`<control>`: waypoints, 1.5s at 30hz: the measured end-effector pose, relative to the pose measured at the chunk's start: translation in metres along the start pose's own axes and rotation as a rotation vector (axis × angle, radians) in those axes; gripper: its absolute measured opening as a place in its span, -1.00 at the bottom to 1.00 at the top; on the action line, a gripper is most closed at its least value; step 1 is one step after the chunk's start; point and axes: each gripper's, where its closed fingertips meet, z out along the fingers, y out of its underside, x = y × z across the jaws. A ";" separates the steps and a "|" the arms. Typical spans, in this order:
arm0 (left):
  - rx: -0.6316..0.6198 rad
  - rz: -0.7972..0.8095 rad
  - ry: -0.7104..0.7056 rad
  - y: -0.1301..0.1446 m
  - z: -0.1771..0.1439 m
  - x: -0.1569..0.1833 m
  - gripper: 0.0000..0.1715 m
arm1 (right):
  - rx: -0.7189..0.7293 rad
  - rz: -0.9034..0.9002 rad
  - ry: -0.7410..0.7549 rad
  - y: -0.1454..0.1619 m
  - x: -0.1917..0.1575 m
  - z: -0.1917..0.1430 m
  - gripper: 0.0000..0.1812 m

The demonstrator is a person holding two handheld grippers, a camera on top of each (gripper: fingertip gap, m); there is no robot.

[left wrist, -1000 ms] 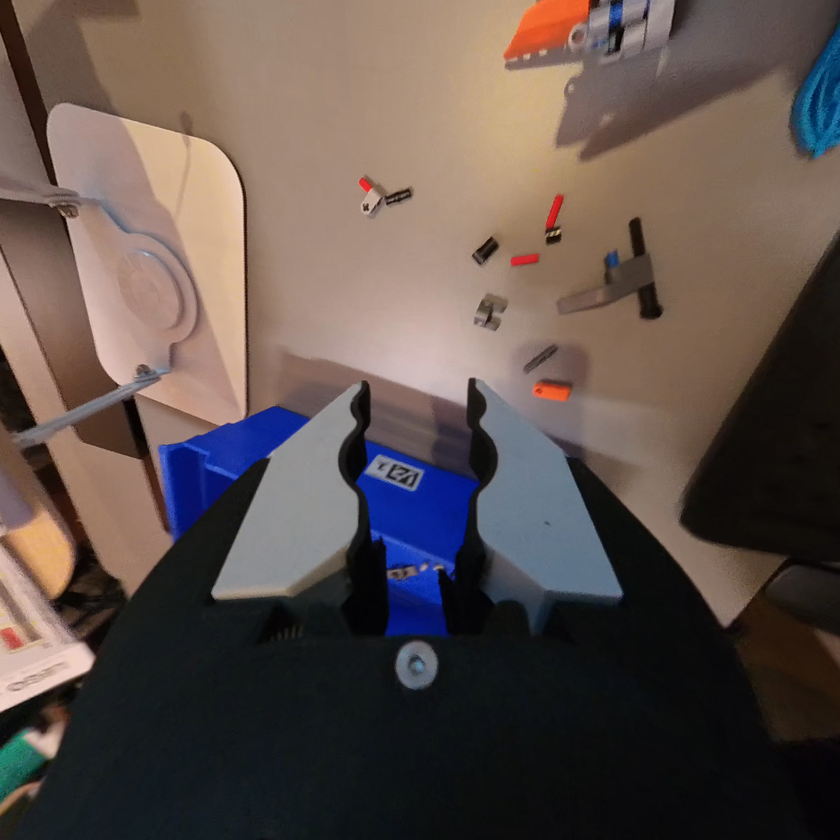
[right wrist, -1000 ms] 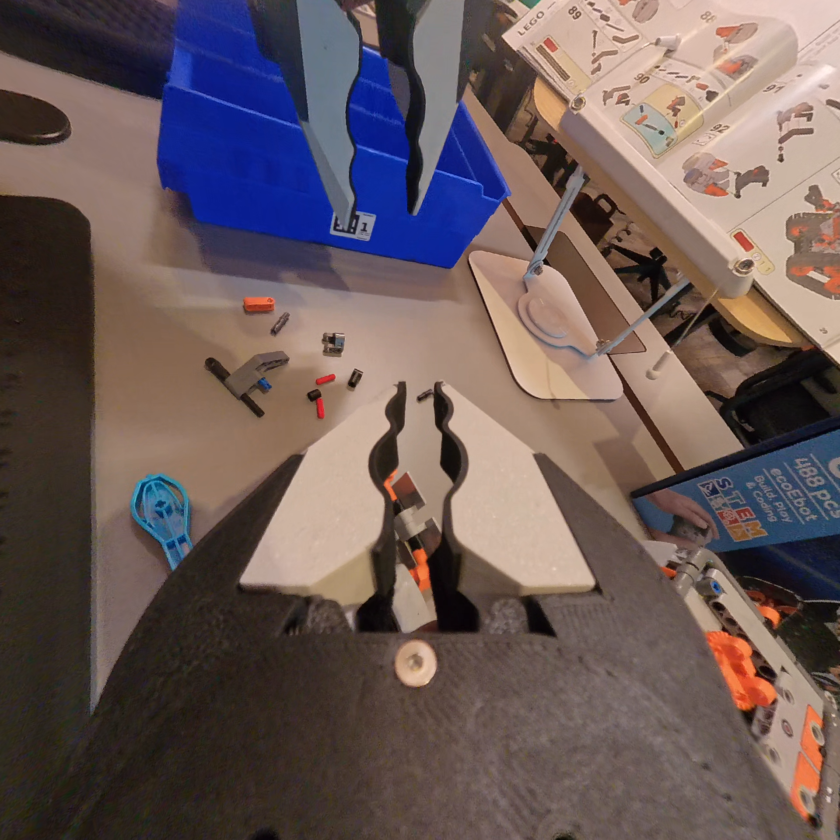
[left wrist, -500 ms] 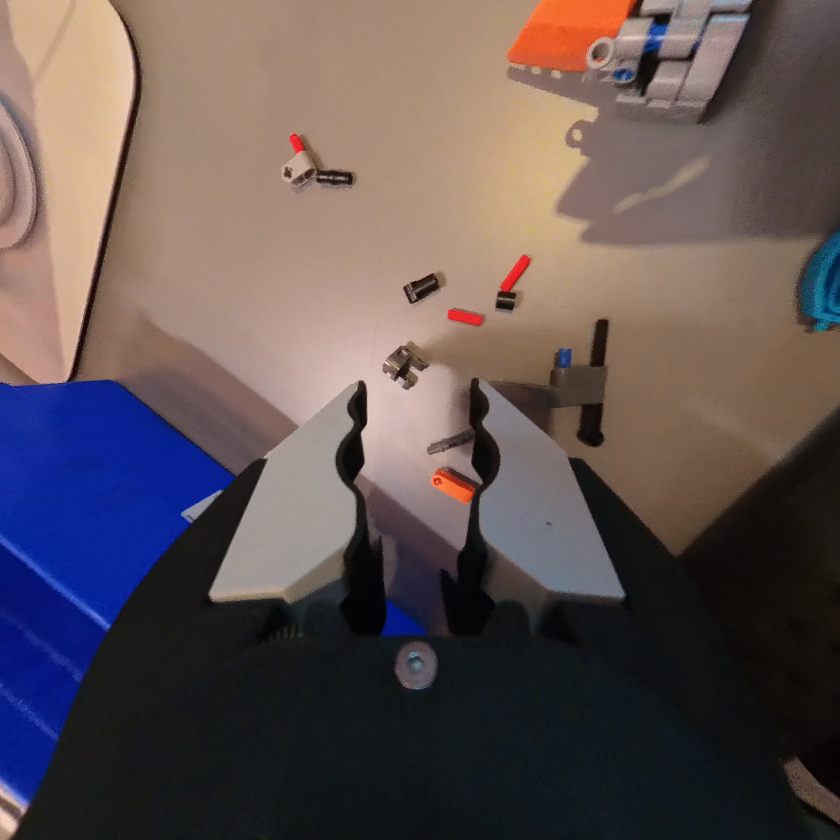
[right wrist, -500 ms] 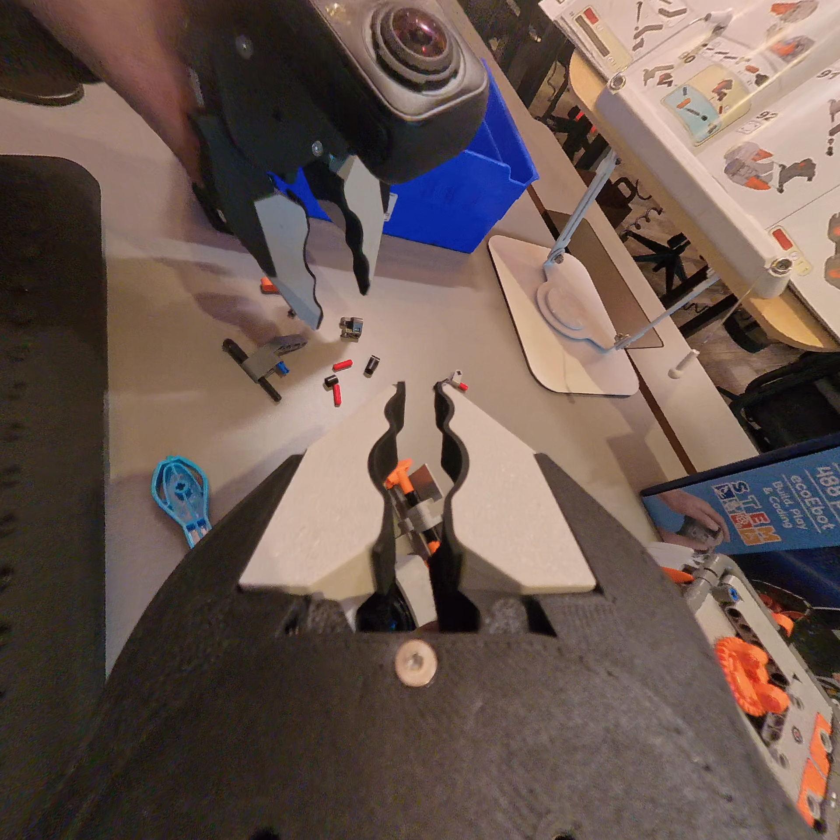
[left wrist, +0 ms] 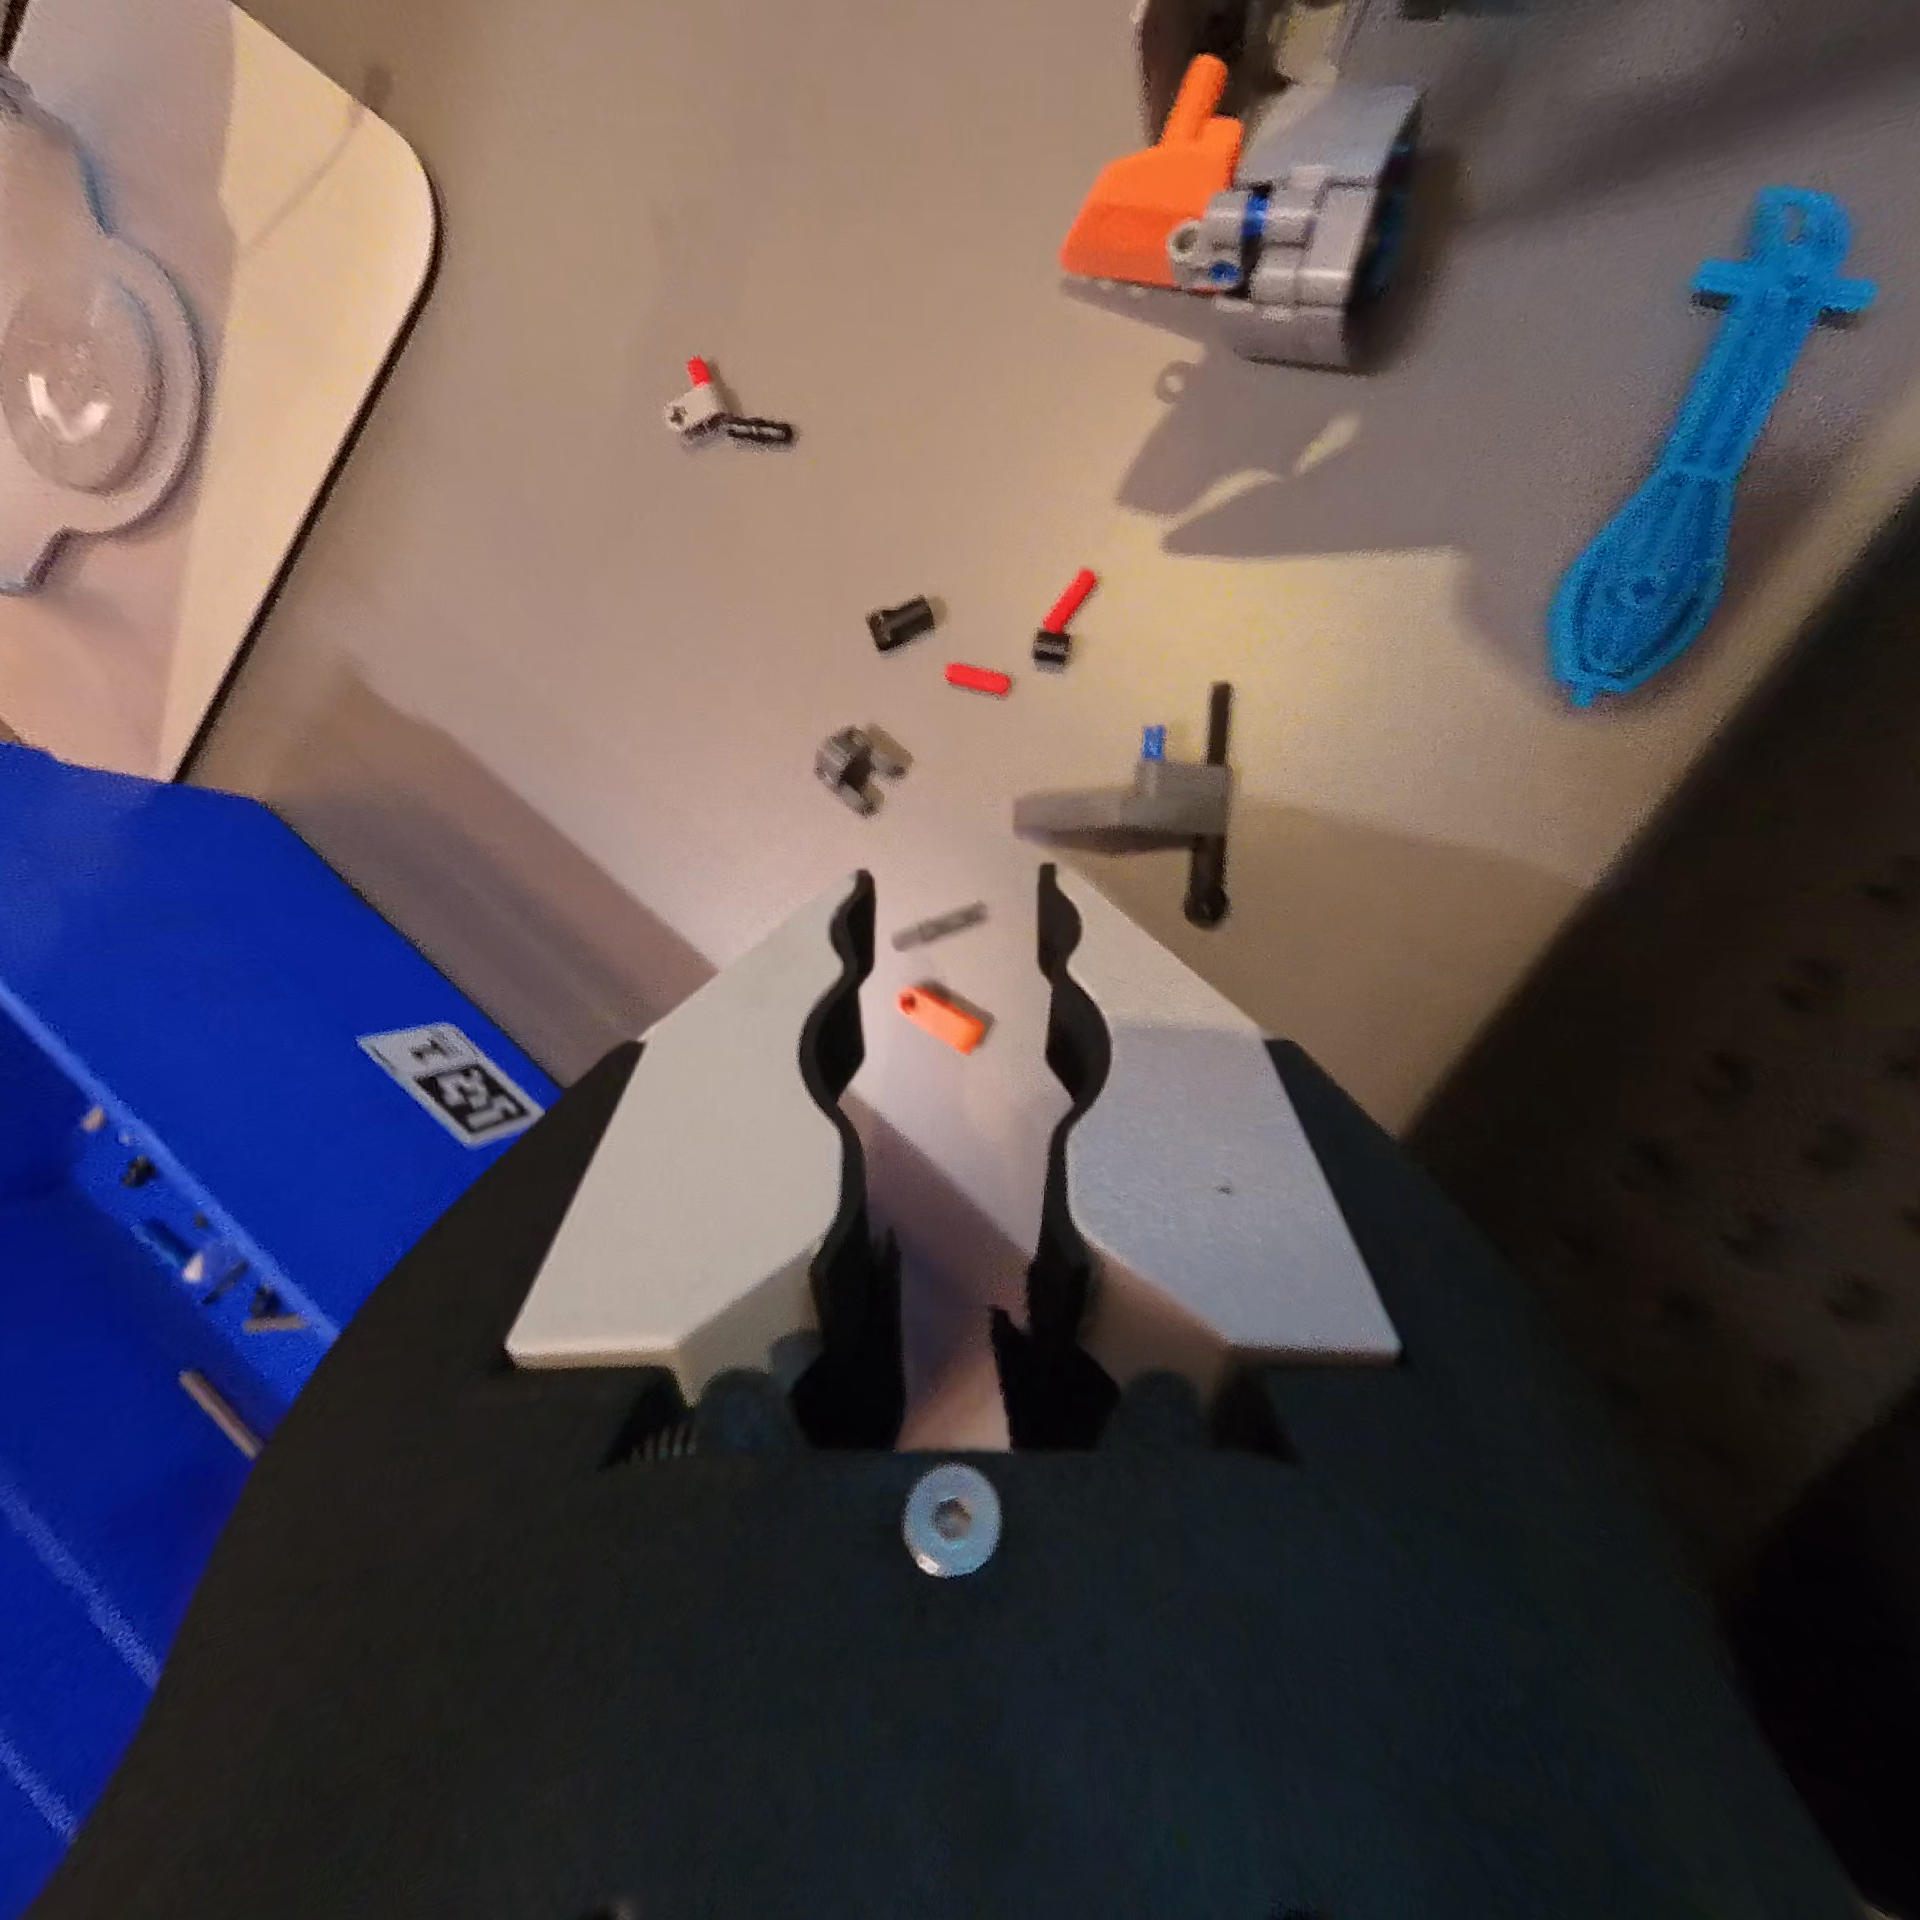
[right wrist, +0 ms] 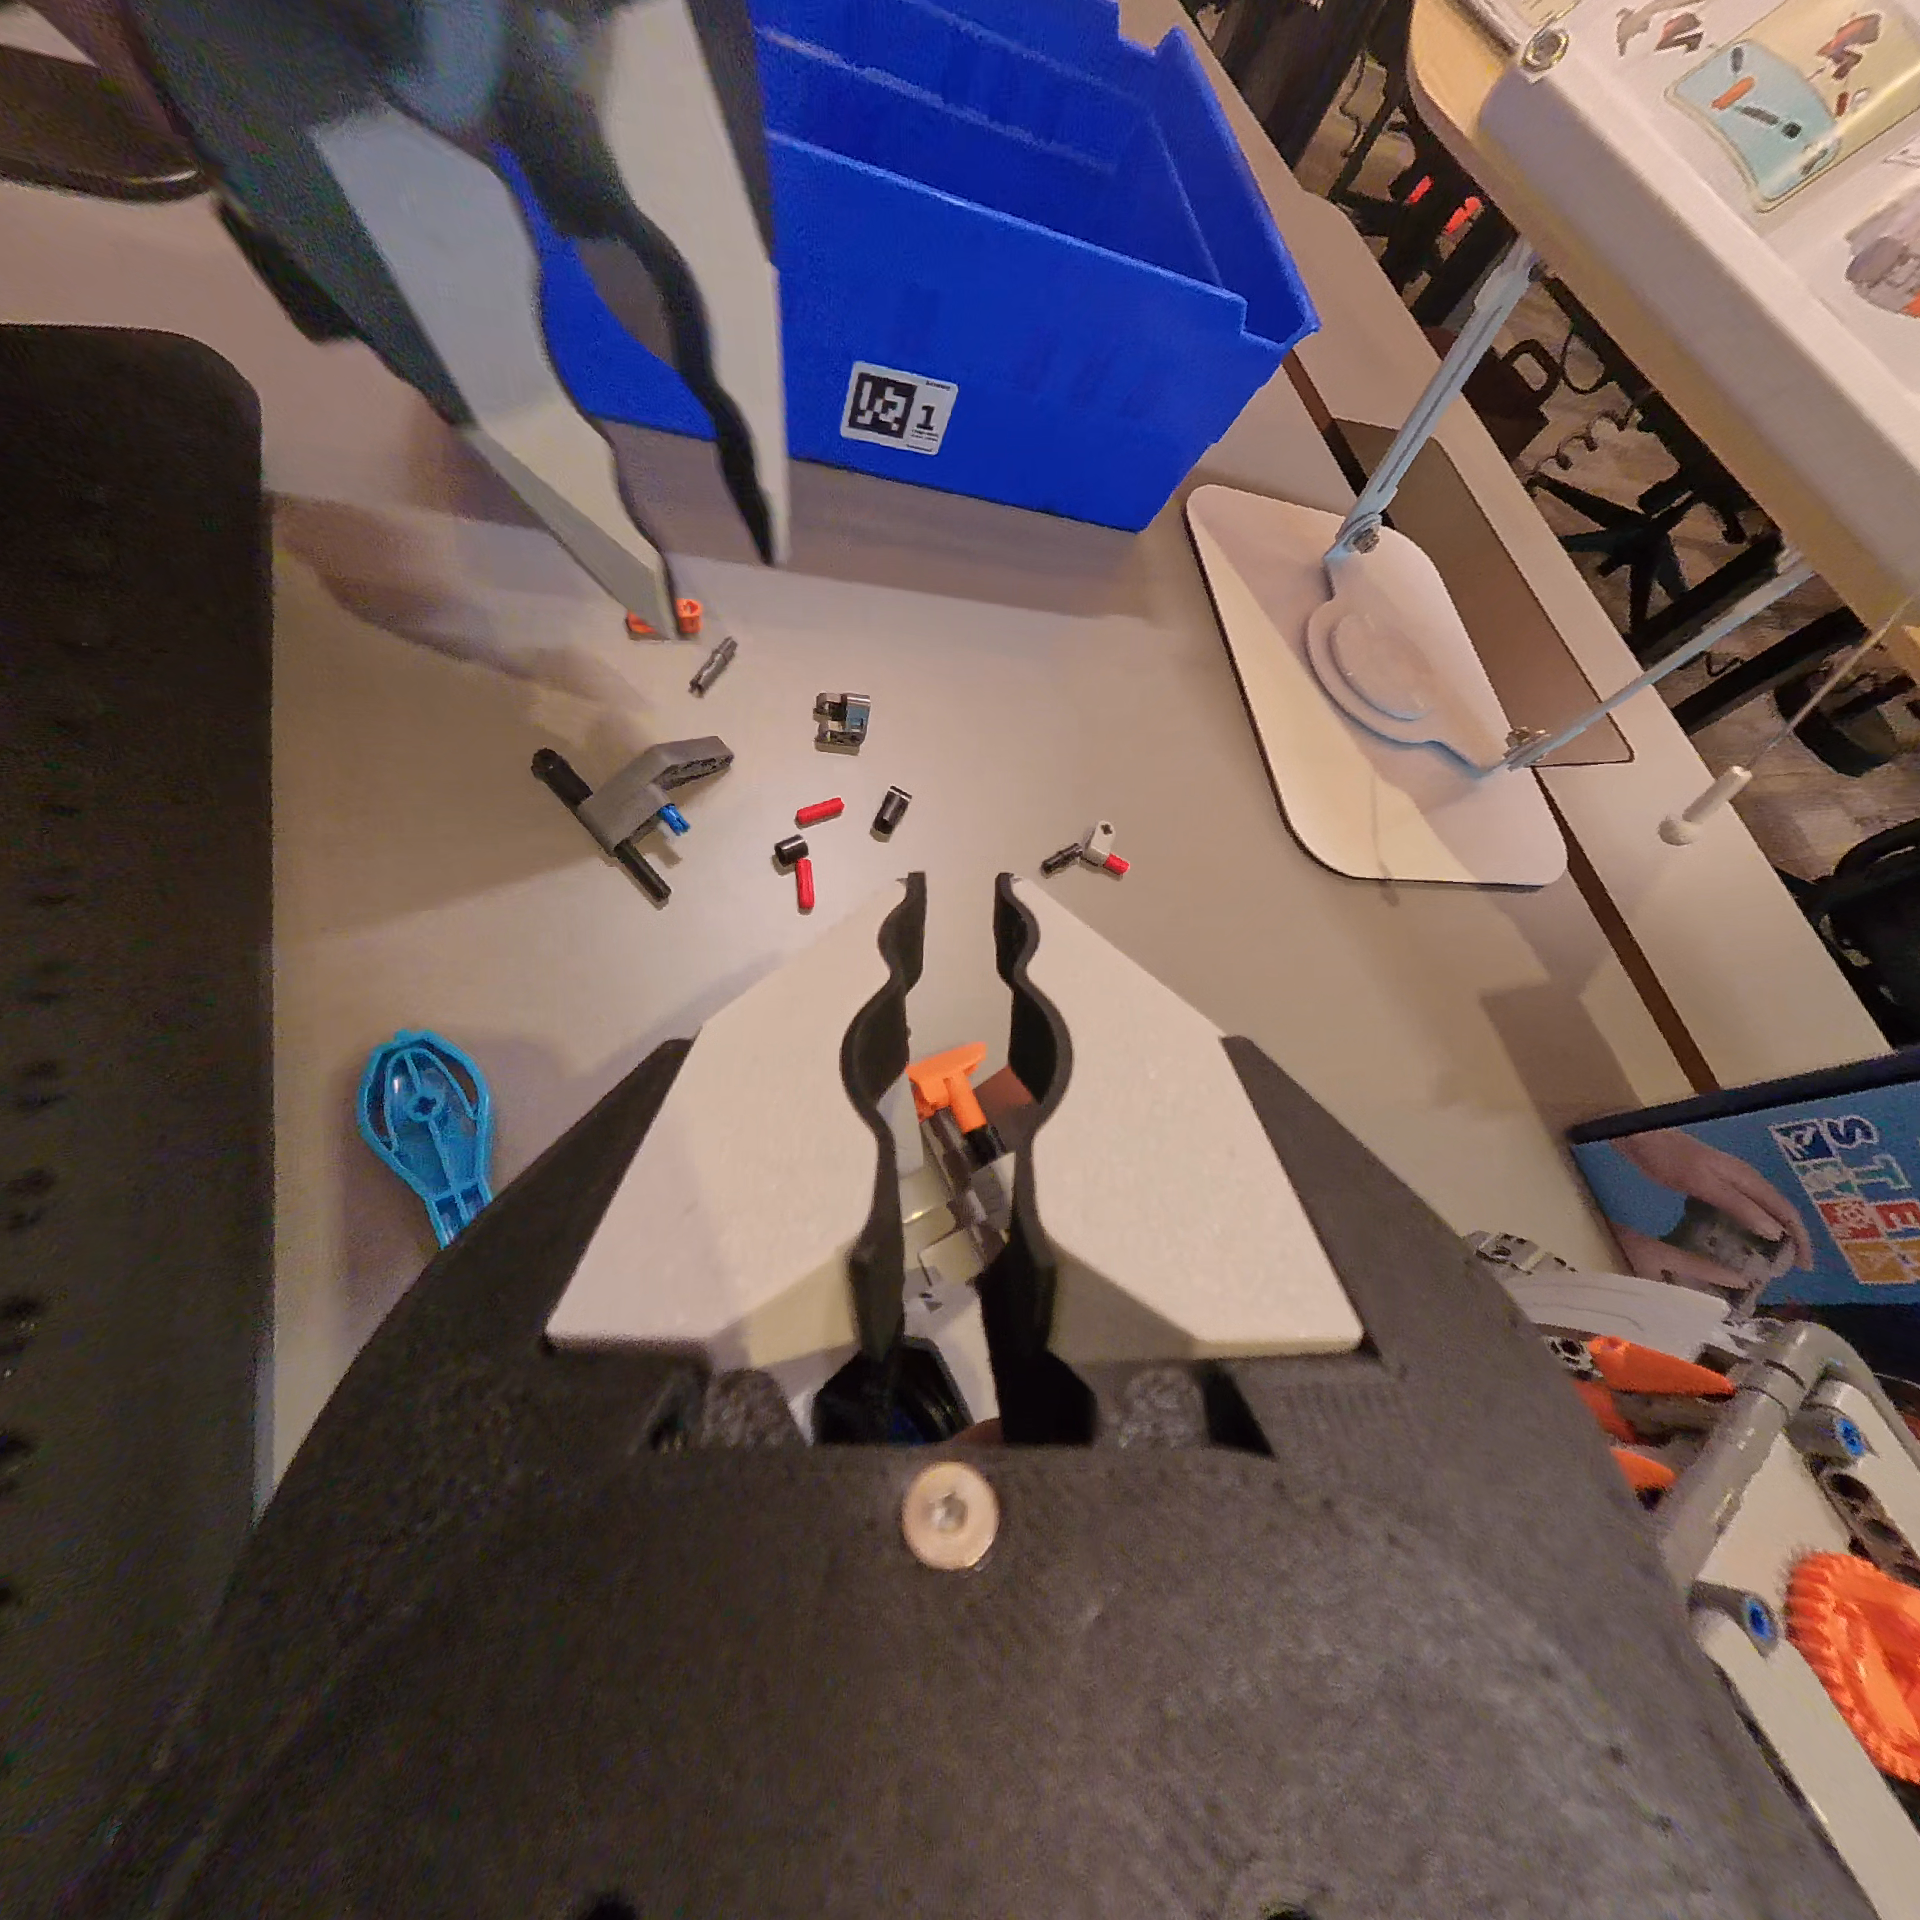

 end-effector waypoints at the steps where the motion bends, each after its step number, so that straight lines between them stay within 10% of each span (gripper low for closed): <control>1: -0.002 -0.008 -0.003 0.005 -0.005 0.005 -0.66 | -0.001 -0.002 -0.004 0.000 -0.001 0.001 -0.89; 16: 0.028 -0.256 -0.284 0.058 0.022 -0.003 -0.60 | -0.012 -0.020 -0.022 0.000 -0.007 0.005 -0.89; 45: 0.166 -0.265 -0.133 0.051 0.027 0.007 -0.94 | -0.015 0.005 -0.061 0.005 -0.011 0.012 -0.88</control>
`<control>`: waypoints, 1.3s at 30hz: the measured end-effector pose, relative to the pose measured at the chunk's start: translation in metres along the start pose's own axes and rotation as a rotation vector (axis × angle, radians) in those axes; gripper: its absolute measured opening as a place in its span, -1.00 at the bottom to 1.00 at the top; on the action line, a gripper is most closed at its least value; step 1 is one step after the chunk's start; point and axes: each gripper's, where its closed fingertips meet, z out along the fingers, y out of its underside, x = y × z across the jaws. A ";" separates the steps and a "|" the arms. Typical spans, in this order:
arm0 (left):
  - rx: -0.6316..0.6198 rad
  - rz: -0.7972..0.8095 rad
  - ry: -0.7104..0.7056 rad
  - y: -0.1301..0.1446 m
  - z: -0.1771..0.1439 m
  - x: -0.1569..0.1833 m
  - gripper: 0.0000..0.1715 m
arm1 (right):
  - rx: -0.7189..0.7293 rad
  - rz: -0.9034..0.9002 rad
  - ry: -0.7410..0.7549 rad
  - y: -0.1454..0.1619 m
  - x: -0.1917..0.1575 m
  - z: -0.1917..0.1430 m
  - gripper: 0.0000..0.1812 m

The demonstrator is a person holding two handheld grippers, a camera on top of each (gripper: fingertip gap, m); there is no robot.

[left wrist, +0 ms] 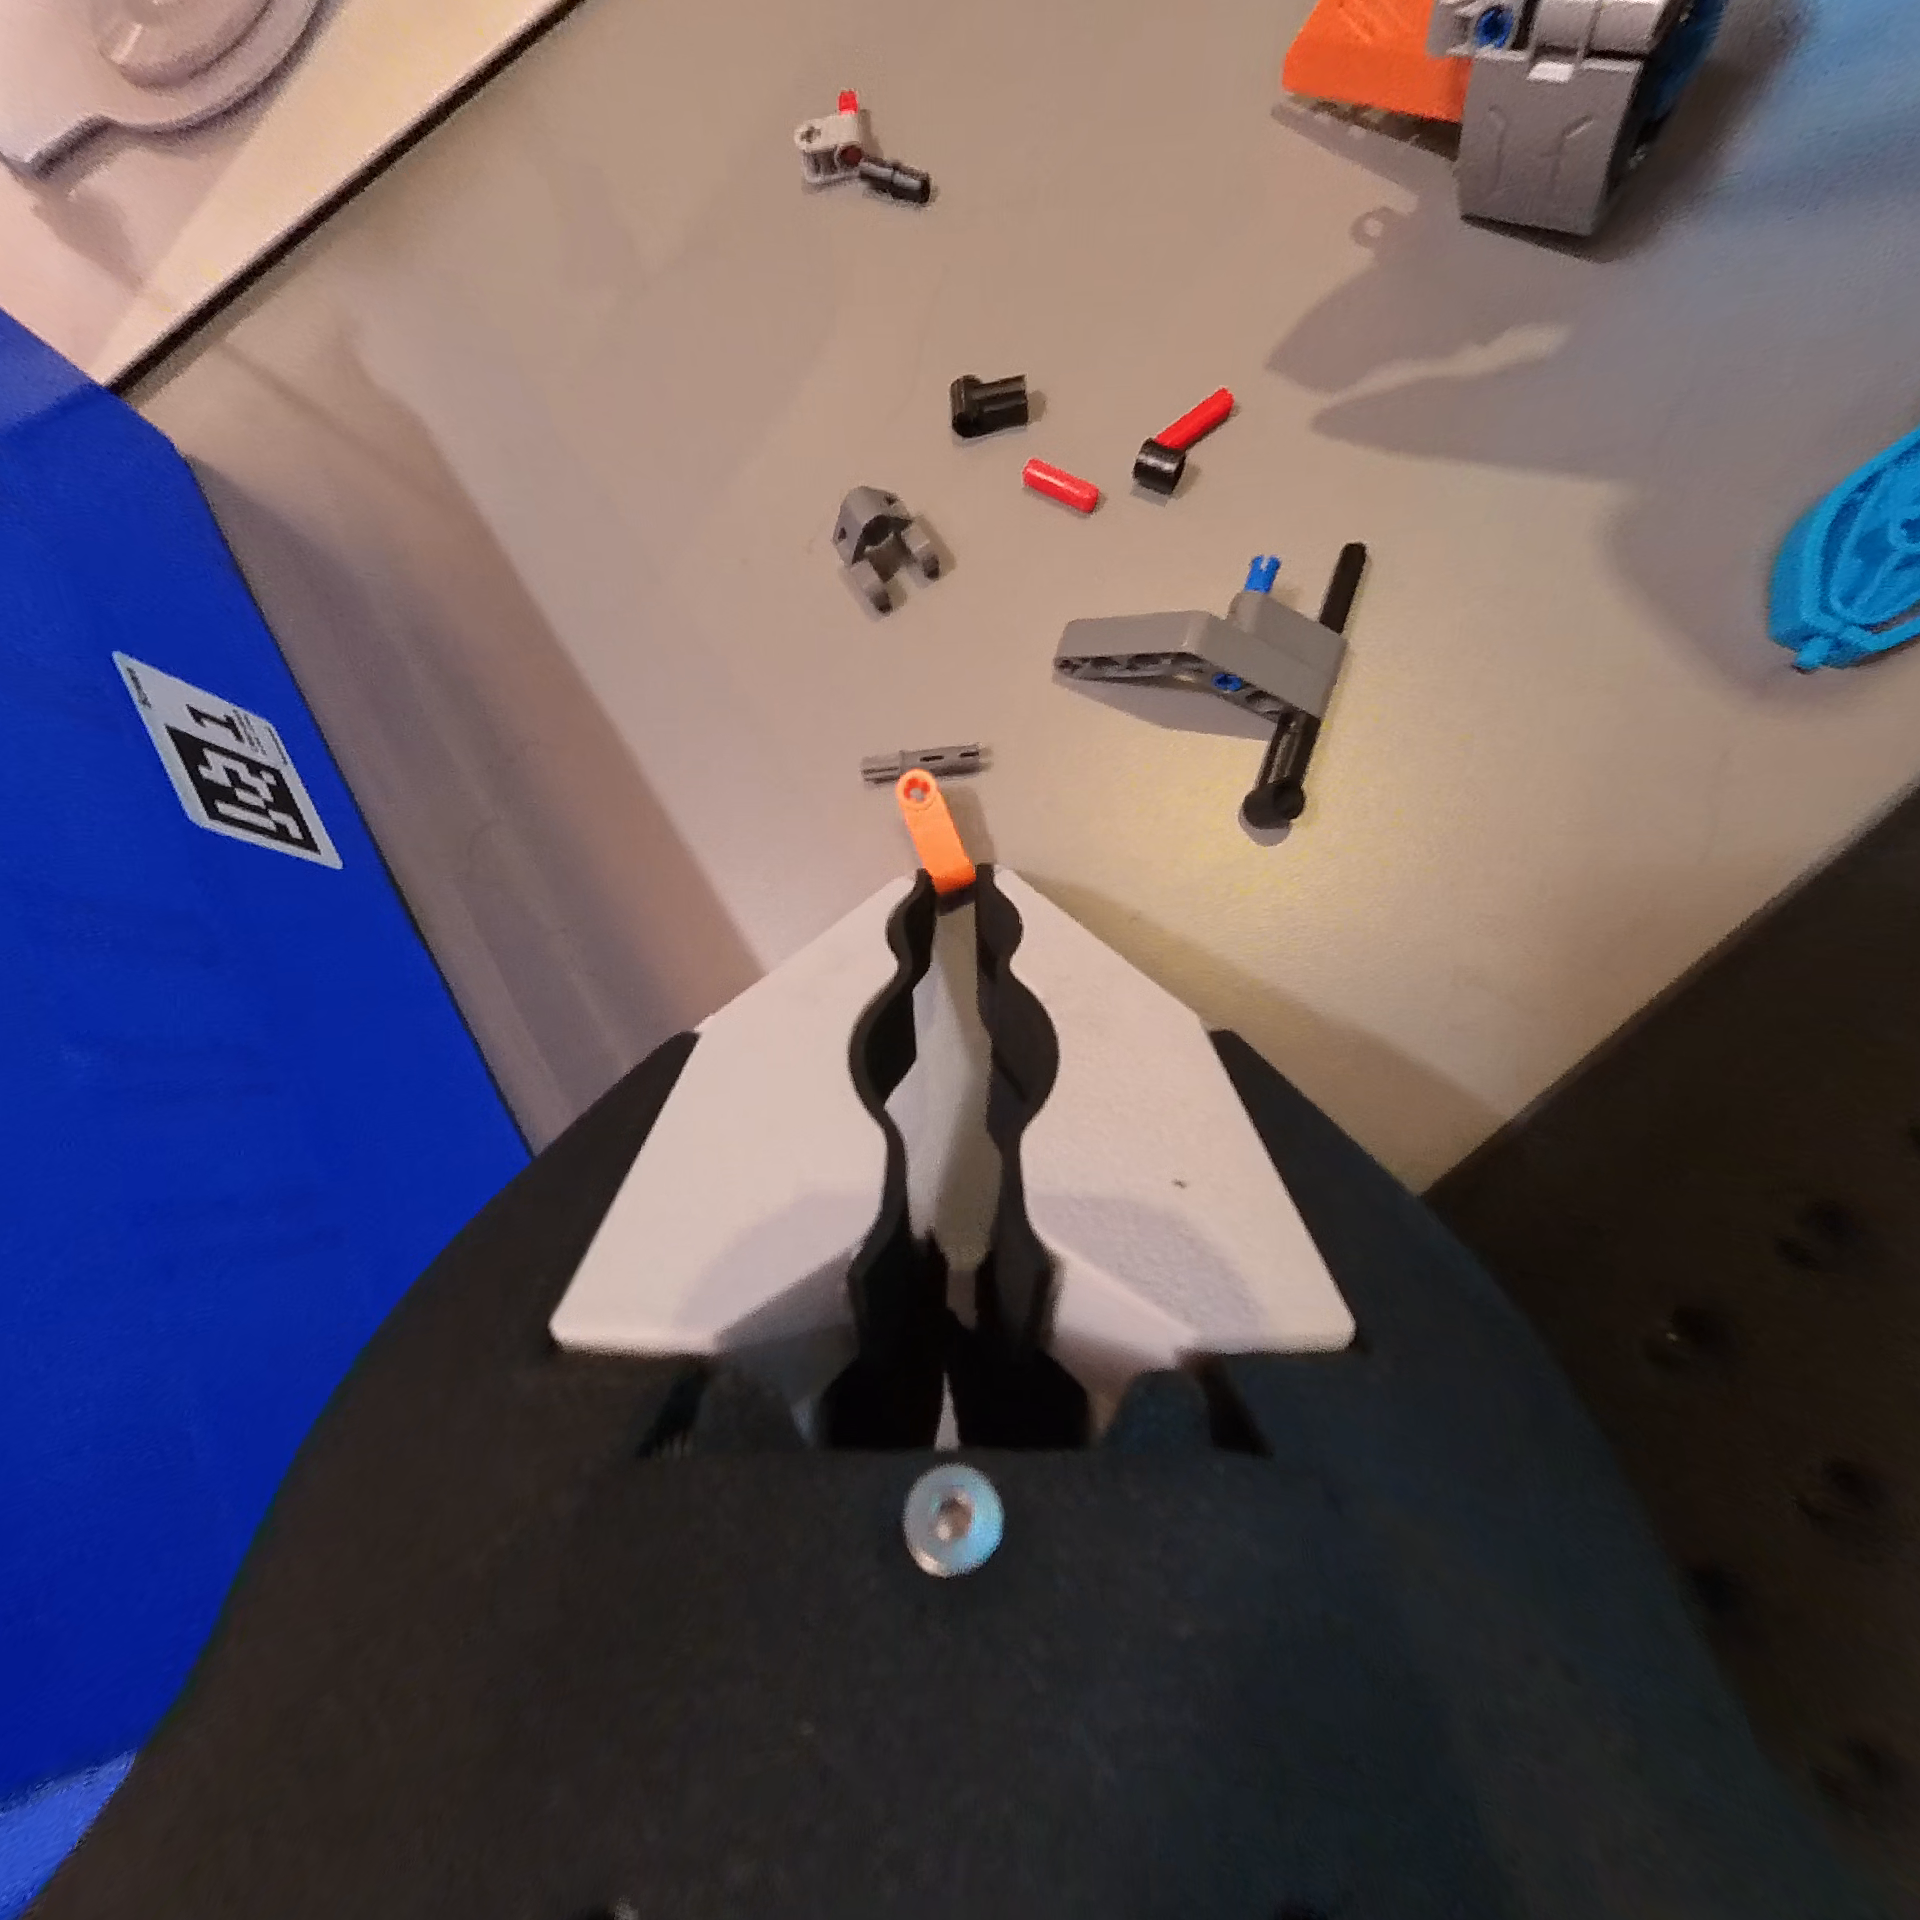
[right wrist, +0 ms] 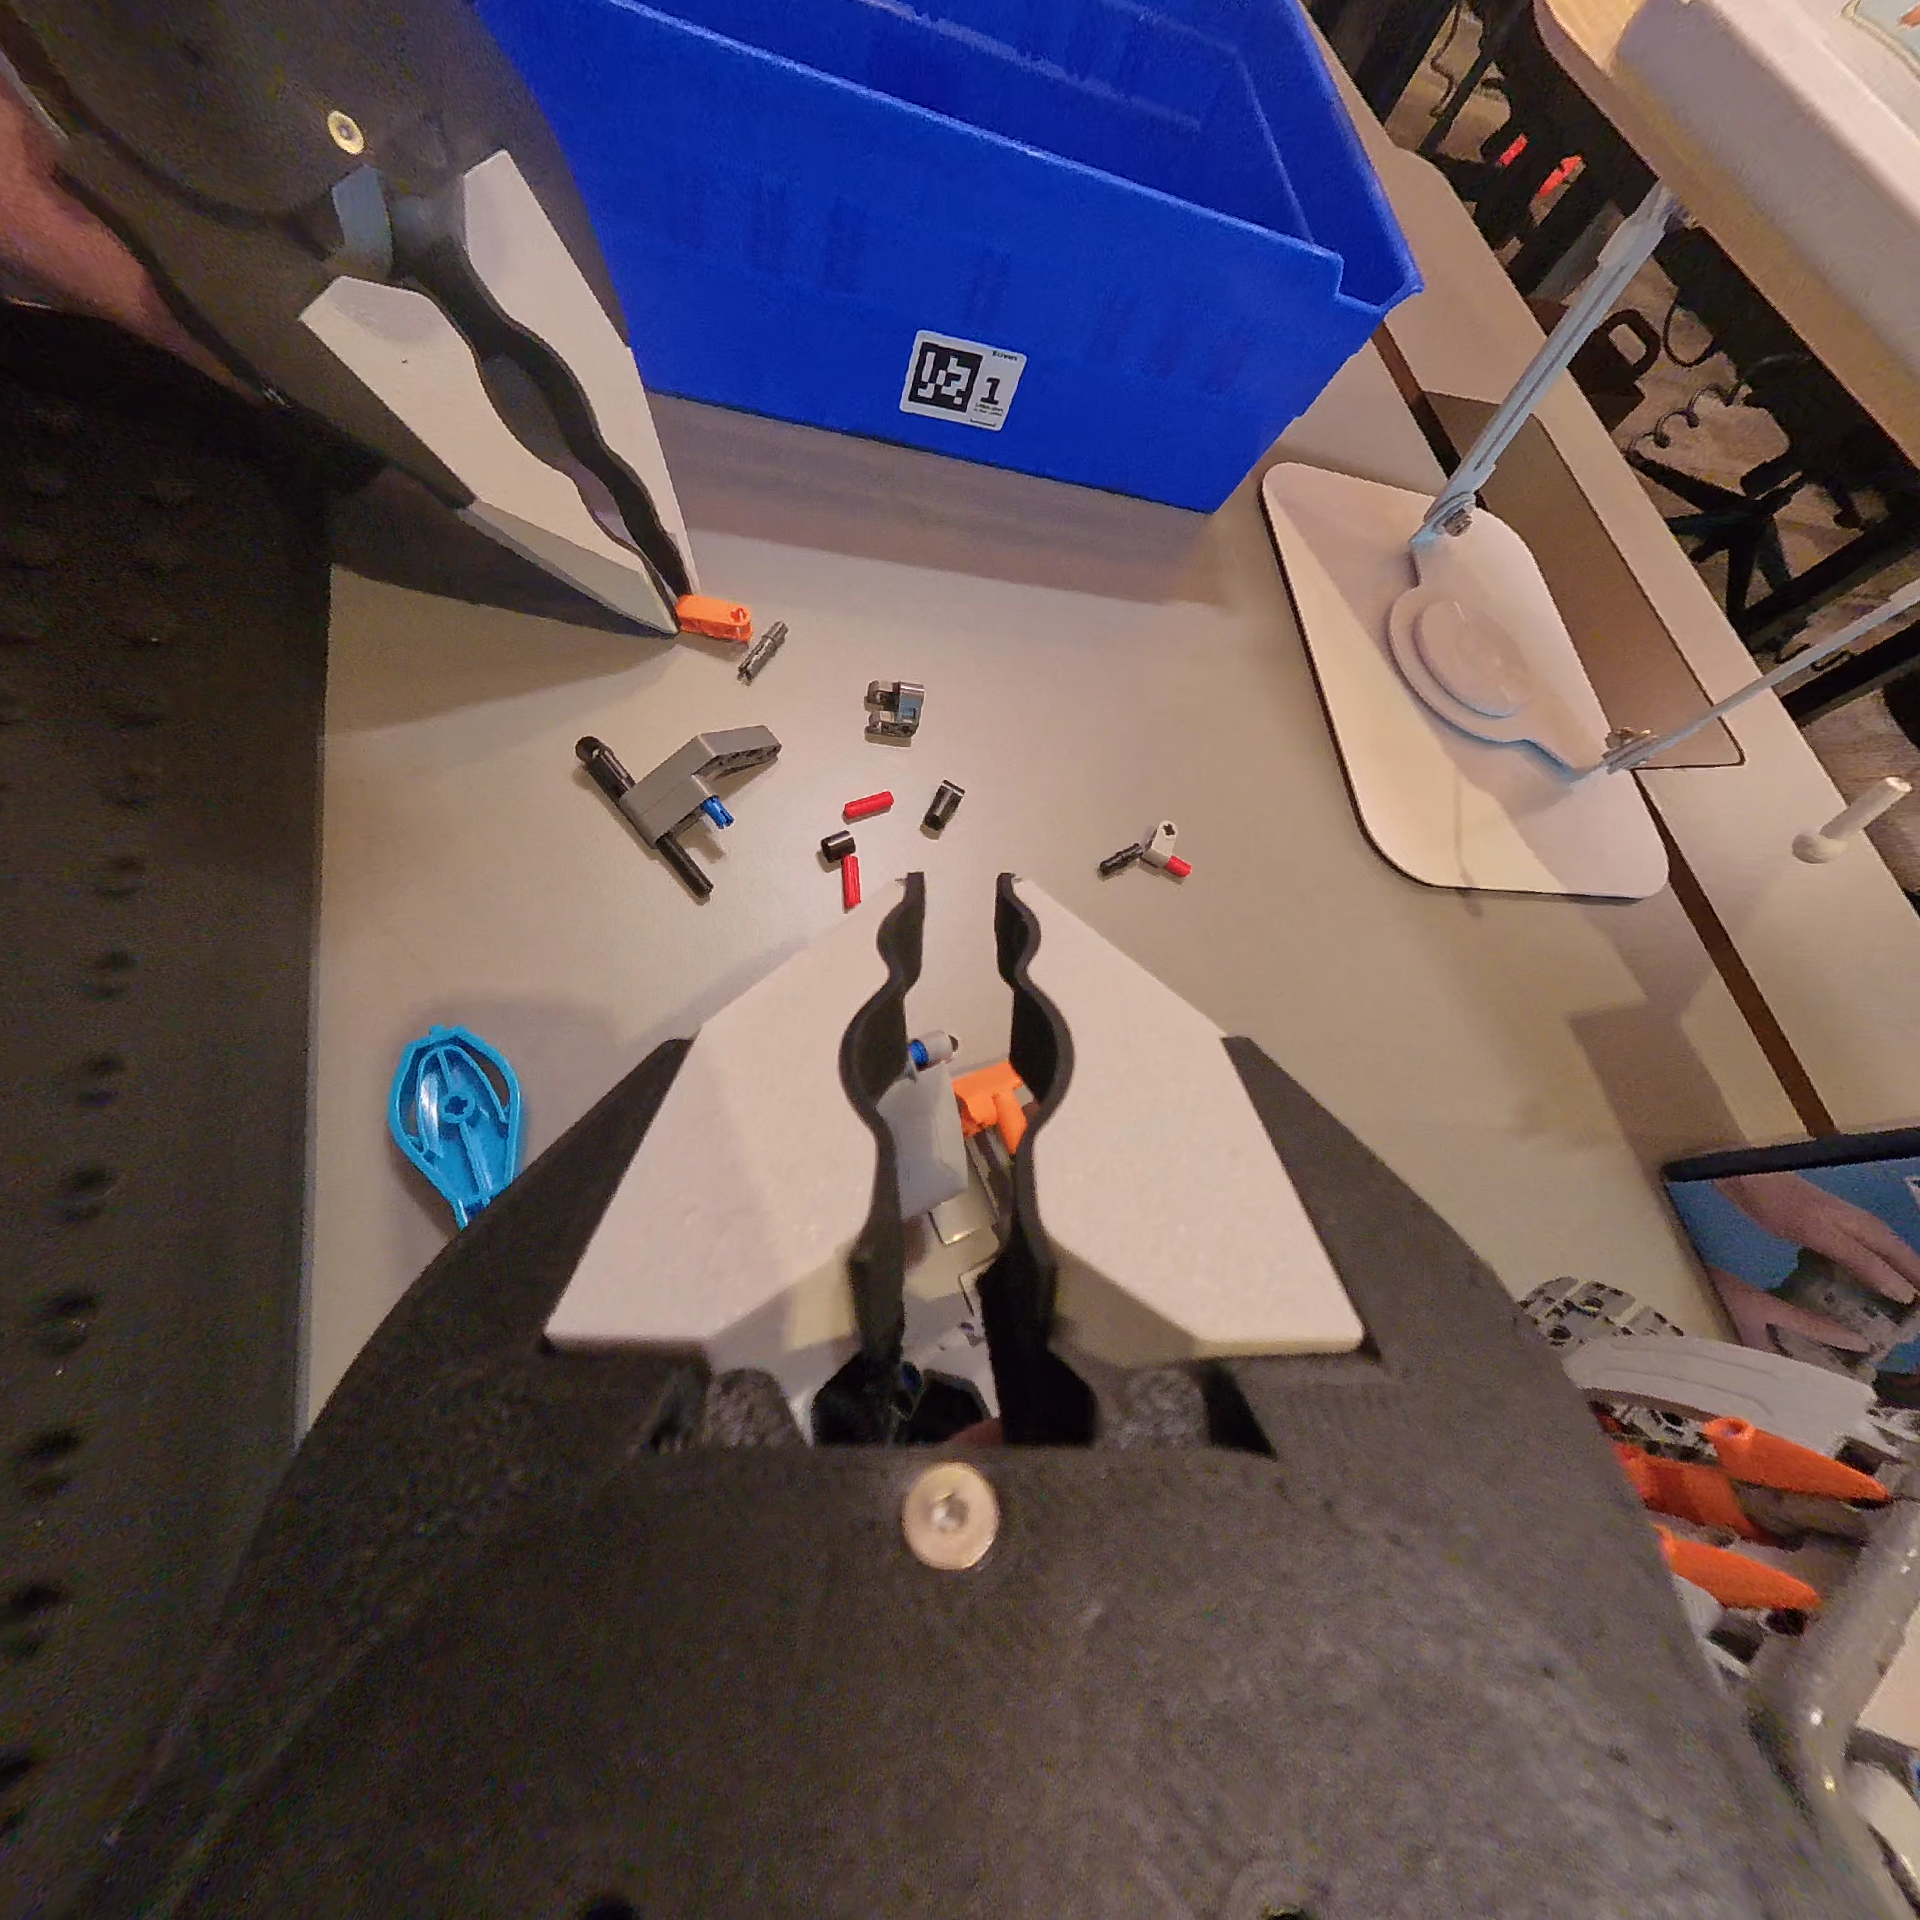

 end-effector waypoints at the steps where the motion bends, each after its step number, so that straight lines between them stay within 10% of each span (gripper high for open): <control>1: 0.020 0.001 -0.001 -0.003 -0.002 -0.001 -0.94 | 0.002 -0.002 -0.004 0.000 -0.001 0.001 -0.88; 21: 0.295 -0.253 0.568 -0.052 -0.047 0.045 -0.94 | -0.057 -0.740 0.132 -0.034 -0.075 0.061 -0.66; 39: 0.345 -0.146 0.515 -0.082 -0.046 0.043 -0.76 | -0.054 -0.485 0.091 -0.019 -0.049 0.048 -0.95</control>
